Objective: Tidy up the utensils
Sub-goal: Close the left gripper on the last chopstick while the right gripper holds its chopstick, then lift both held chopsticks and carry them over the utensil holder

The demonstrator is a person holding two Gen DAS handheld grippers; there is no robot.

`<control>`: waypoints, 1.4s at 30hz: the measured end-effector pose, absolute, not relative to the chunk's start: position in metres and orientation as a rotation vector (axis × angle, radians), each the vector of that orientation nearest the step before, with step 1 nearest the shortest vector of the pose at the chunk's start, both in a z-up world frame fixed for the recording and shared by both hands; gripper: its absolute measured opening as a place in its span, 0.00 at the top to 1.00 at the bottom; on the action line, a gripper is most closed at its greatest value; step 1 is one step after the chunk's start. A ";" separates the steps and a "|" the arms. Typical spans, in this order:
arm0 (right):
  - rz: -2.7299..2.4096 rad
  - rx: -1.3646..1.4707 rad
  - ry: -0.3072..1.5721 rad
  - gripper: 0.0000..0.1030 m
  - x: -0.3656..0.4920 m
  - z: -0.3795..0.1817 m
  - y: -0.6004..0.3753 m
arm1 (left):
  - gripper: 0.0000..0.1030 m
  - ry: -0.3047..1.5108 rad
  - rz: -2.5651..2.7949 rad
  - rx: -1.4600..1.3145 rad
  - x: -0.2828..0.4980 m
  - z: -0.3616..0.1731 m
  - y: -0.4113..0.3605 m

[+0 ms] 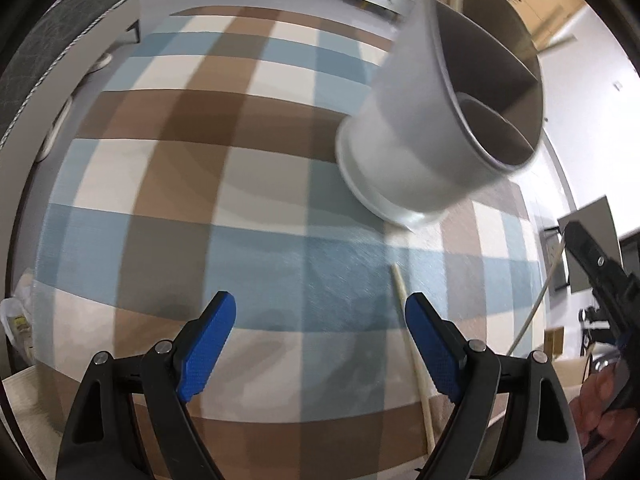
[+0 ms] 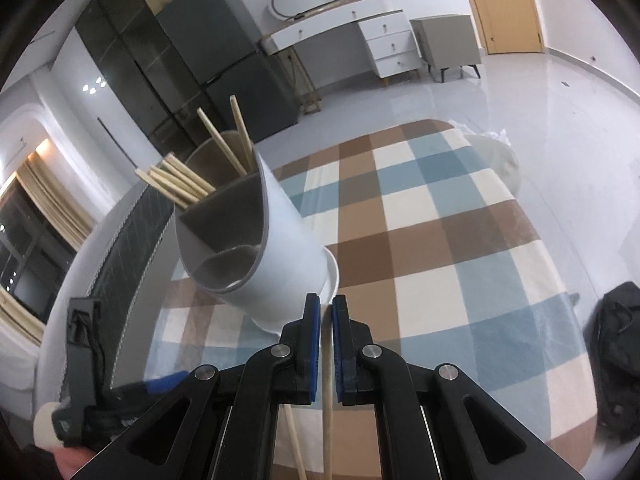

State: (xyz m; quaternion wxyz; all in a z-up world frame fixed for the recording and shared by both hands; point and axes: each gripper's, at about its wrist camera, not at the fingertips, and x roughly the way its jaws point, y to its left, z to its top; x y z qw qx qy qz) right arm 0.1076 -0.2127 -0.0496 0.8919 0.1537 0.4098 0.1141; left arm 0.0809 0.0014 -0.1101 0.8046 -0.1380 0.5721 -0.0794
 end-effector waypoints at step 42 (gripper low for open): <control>0.064 0.394 0.769 0.95 0.087 -0.027 -0.265 | 0.99 1.205 -0.149 -0.149 0.114 -0.089 -0.137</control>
